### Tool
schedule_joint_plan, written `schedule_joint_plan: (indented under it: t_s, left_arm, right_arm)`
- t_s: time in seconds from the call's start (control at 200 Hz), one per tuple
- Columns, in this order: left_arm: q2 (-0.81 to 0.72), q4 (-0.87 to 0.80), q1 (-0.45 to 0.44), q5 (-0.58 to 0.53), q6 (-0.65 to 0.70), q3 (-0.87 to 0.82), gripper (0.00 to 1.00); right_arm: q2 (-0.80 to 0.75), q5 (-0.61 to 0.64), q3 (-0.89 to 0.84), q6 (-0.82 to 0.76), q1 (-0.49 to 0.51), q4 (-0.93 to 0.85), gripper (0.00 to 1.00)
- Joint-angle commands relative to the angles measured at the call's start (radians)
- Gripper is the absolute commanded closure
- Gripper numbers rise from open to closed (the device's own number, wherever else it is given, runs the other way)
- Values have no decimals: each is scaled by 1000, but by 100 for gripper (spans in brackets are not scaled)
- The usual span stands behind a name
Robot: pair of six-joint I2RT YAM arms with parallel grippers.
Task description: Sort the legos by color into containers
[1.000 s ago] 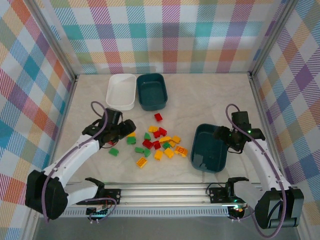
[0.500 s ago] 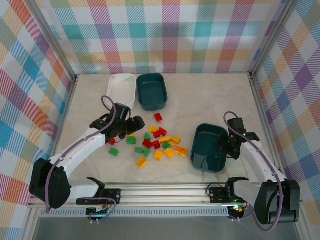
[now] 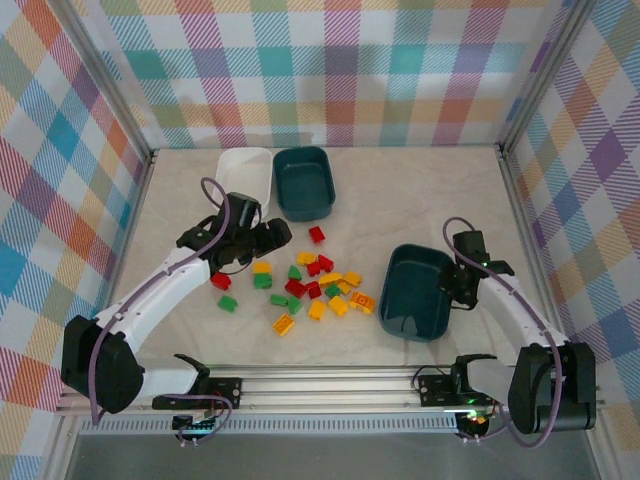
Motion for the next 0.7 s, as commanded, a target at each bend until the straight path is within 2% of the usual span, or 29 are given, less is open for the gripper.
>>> schedule_joint_plan:
  t_s: [0.0,0.135,0.265,0.395,0.565,0.7]
  left_arm:
    - [13,-57,-11,-17,25,33,18]
    - [28,-89,-10,-47,48,67,17]
    - [66,-132,-3,-108,57,137,17]
    - [152,-189,36,-139,65,253,17]
    - [308,-178,119,-105,95,391,17]
    - [504,-229,185,-86,134,585,18]
  right_arm:
    - [15,21,42,-17,-2,43,83]
    - [31,62,70,-48,-2,70,100]
    - [85,98,148,-73,-1,101,100]
    - [210,97,275,-140,-2,138,100]
    - [422,-65,447,-269,-2,258,100]
    - [592,-144,593,-309,-2,279,100]
